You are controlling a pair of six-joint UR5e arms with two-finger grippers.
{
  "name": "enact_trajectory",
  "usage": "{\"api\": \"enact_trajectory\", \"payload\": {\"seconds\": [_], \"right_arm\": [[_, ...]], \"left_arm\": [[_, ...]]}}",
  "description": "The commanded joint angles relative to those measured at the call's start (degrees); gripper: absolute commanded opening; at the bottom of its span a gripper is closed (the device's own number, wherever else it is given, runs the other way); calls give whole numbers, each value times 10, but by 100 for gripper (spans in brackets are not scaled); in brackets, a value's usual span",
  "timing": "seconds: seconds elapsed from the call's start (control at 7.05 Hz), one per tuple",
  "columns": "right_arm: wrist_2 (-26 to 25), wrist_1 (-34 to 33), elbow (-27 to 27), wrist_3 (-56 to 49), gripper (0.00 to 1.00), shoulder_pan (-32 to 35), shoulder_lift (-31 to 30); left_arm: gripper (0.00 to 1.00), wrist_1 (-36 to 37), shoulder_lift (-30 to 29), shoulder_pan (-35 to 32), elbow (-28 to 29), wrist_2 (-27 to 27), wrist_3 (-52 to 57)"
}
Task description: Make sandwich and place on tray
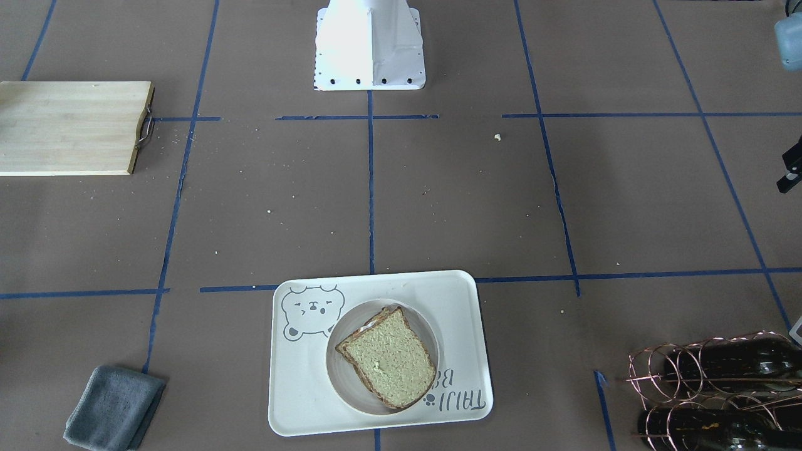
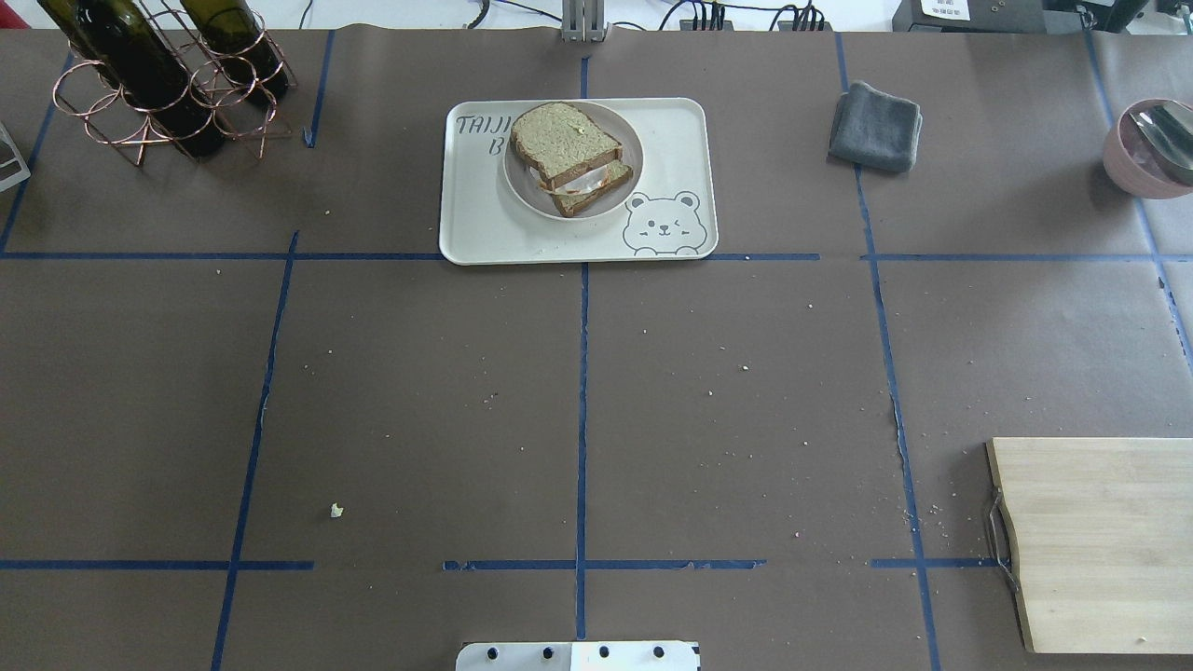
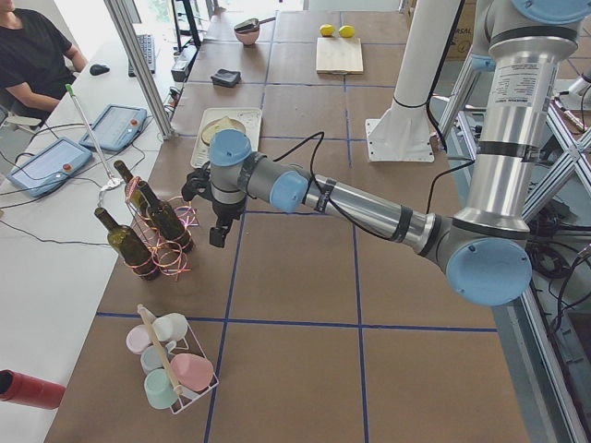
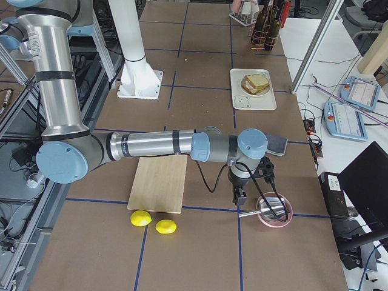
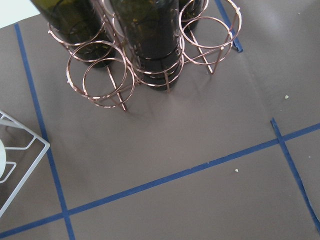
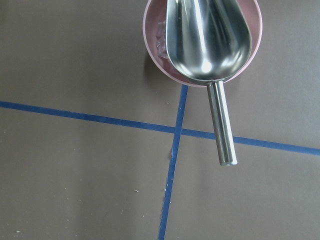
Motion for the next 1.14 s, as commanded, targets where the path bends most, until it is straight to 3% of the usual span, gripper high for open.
{"api": "enact_trajectory", "payload": {"seconds": [0.0,0.57,0.99], "right_arm": [[7,-1,40,0,100,0,-27],[63,-5,11,52,100,7,-26],[84,-3,6,53,100,17,-32]], "left_arm": [[100,-3,9,-18,75,3,3],[100,78,11,-56,84,3,139],[100,83,64,-86,77,-3,170]]}}
